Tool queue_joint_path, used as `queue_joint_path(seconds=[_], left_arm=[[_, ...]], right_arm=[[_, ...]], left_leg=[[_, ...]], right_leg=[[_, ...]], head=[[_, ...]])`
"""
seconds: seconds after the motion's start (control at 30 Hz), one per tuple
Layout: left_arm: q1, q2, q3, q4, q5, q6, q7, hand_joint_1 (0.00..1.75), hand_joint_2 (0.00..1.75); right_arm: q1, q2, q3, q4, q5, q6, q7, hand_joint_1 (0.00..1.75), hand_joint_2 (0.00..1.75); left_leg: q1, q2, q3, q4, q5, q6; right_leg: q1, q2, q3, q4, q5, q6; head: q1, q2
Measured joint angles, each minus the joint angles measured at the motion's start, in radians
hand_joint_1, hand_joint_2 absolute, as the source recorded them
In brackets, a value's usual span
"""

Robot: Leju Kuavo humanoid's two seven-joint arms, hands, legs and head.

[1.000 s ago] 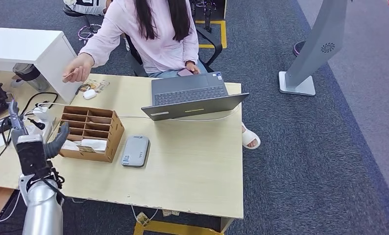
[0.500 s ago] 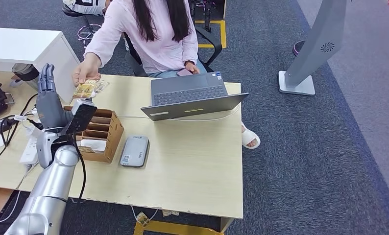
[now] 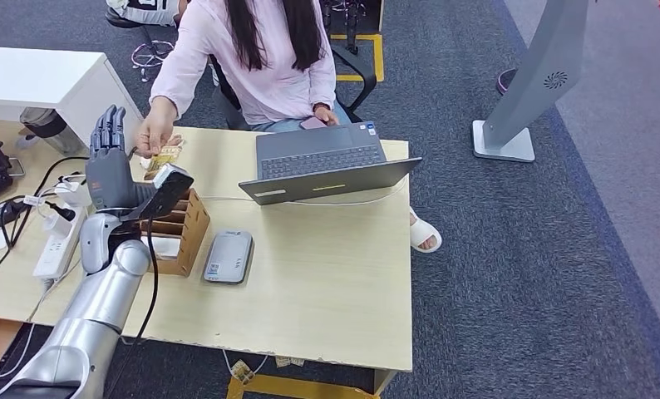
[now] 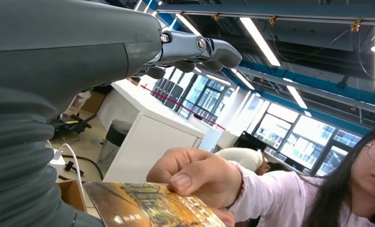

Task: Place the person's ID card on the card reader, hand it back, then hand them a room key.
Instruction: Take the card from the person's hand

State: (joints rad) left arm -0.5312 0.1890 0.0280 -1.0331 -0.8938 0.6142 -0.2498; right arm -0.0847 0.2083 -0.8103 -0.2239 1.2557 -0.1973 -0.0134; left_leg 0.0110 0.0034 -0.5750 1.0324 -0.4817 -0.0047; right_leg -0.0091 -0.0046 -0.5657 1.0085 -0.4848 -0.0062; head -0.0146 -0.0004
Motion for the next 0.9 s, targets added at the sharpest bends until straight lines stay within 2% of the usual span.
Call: queue_joint_path(seconds=[0.07,0.1,0.9], left_arm=[[0.000,-0.001,-0.005,0.000,0.000,0.000,0.003,1.48,1.75],[0.001,-0.001,-0.008,0.000,0.000,0.000,0.004,1.75,1.75],[0.032,-0.013,-0.043,-0.023,0.026,0.001,-0.003,1.75,1.75]], right_arm=[[0.000,0.000,0.000,0.000,-0.001,0.000,0.000,0.00,1.75],[0.000,0.000,0.000,0.000,-0.002,0.000,-0.001,0.00,1.75],[0.011,0.000,0.001,0.001,-0.014,-0.008,-0.008,0.00,1.75]], left_leg=[[0.000,0.000,0.000,0.000,0.000,0.000],[0.000,0.000,0.000,0.000,0.000,0.000],[0.000,0.000,0.000,0.000,0.000,0.000]], right_leg=[[0.000,0.000,0.000,0.000,0.000,0.000],[0.000,0.000,0.000,0.000,0.000,0.000],[0.000,0.001,0.000,0.000,0.000,0.000]], head=[[0.000,0.000],[0.000,0.000],[0.000,0.000]])
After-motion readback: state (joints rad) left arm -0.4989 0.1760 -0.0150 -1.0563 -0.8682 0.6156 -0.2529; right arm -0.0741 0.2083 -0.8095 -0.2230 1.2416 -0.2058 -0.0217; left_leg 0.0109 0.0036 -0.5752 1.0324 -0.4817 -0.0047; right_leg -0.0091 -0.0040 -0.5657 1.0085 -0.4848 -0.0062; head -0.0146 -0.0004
